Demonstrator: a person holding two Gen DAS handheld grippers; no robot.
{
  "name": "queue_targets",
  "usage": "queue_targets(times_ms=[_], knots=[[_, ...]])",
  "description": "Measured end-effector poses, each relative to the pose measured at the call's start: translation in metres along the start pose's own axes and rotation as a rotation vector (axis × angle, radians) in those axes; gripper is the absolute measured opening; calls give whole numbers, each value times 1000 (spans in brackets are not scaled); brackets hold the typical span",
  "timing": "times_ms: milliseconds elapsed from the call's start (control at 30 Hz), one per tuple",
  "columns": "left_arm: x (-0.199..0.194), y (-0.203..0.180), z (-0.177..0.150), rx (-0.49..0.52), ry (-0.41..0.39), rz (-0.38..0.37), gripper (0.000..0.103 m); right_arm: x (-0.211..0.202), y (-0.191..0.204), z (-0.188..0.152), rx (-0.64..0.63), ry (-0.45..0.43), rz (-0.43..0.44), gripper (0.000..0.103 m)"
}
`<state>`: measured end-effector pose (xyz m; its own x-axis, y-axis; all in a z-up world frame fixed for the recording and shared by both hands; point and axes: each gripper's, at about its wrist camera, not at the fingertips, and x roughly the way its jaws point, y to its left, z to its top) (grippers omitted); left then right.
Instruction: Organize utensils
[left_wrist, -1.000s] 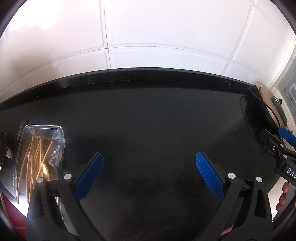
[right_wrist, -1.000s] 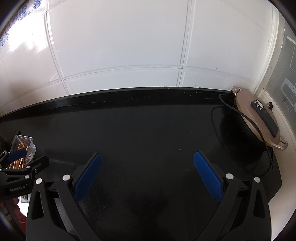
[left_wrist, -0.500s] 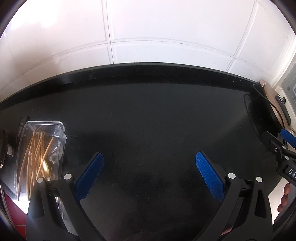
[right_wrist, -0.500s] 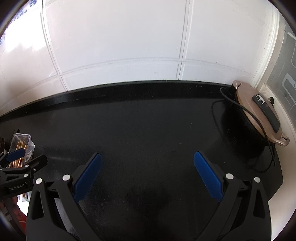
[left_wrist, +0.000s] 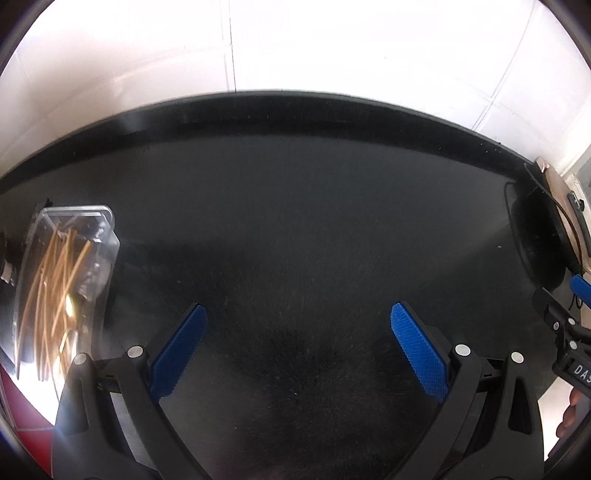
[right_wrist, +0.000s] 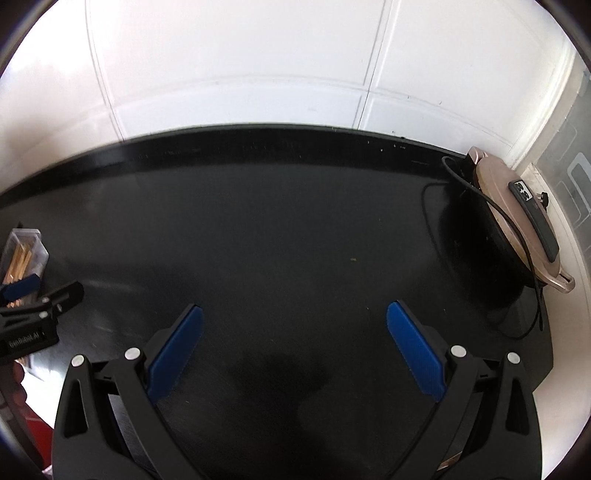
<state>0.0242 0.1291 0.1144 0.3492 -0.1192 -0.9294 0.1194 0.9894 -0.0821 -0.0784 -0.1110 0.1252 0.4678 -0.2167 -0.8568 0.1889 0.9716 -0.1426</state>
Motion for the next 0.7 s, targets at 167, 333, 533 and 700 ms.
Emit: queue_targets(times_ms=[167,333,533,700], knots=[[8,-1,-3,3,15,1,97,10,-4,-3,10,25,1,96],[5,-3,-1,17,-6,-2,97,10,-5,1,9,17,9,96],[7,-4,3,21,-15,12,97,13,-7,6,13,15,12,96],[10,-3,4,20,4,-20,97,12,-5,6,10,20,12,96]])
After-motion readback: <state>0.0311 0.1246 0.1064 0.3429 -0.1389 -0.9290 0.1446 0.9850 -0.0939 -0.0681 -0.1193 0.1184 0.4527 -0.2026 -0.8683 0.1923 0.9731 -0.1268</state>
